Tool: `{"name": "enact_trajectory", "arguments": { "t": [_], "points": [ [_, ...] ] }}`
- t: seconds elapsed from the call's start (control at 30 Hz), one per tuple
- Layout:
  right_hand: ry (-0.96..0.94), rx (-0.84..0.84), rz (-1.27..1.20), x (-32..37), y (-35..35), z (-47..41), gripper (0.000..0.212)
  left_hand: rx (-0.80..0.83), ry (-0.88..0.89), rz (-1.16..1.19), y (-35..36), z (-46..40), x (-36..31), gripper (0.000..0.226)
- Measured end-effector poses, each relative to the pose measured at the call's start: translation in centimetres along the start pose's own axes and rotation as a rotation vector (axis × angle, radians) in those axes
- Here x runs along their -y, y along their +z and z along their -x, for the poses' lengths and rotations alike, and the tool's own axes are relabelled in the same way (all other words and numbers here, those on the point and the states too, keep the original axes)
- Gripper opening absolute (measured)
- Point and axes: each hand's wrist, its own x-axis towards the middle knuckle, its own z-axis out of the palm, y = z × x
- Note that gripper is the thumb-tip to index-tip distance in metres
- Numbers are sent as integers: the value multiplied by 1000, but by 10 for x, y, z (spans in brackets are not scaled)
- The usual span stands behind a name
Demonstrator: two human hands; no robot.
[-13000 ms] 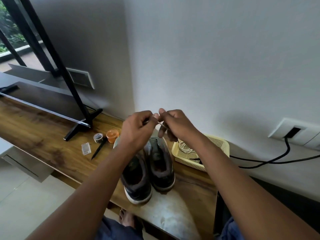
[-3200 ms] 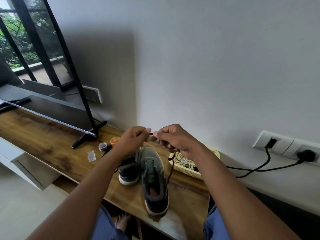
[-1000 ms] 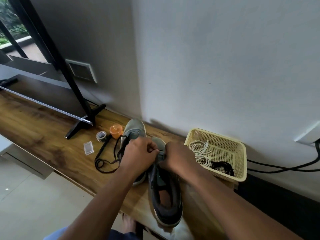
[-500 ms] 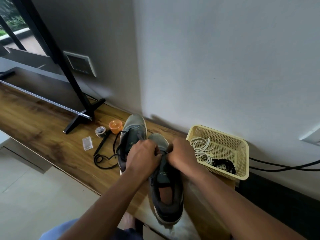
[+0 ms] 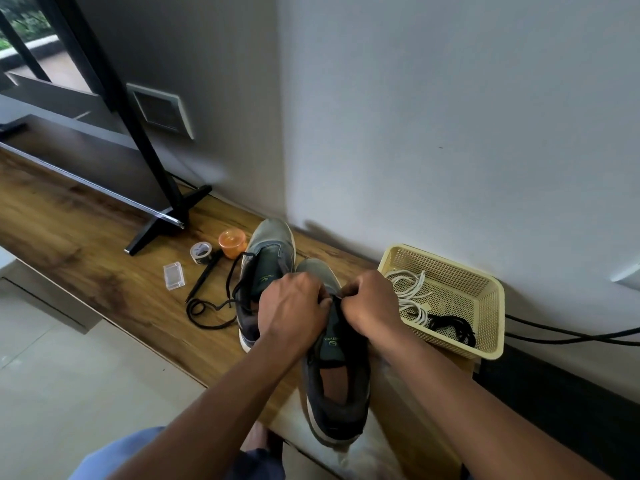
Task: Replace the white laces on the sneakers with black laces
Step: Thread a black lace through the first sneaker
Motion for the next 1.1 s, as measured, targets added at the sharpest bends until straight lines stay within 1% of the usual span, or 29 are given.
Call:
{"name": "enact_trajectory", "arguments": {
  "t": [0.17, 0.4, 0.67, 0.83, 0.97, 1.1],
  "points": [
    [11, -20, -28, 0, 0, 2, 19, 4, 40, -10, -2, -2, 1, 20],
    [24, -11, -35, 1, -2, 2, 18, -4, 6, 22, -5, 1, -3, 19],
    [46, -38, -55, 3, 1, 6, 19, 17, -25, -83, -4, 0, -9, 23],
    [40, -32, -87, 1, -1, 6, 22, 27, -54, 15, -3, -2, -6, 17],
    [30, -31, -87, 1, -1, 4, 18, 28, -99, 97, -4, -2, -9, 12],
    [38, -41, -89, 0, 1, 3, 13, 29, -108, 59, -4, -1, -11, 12]
  ]
}}
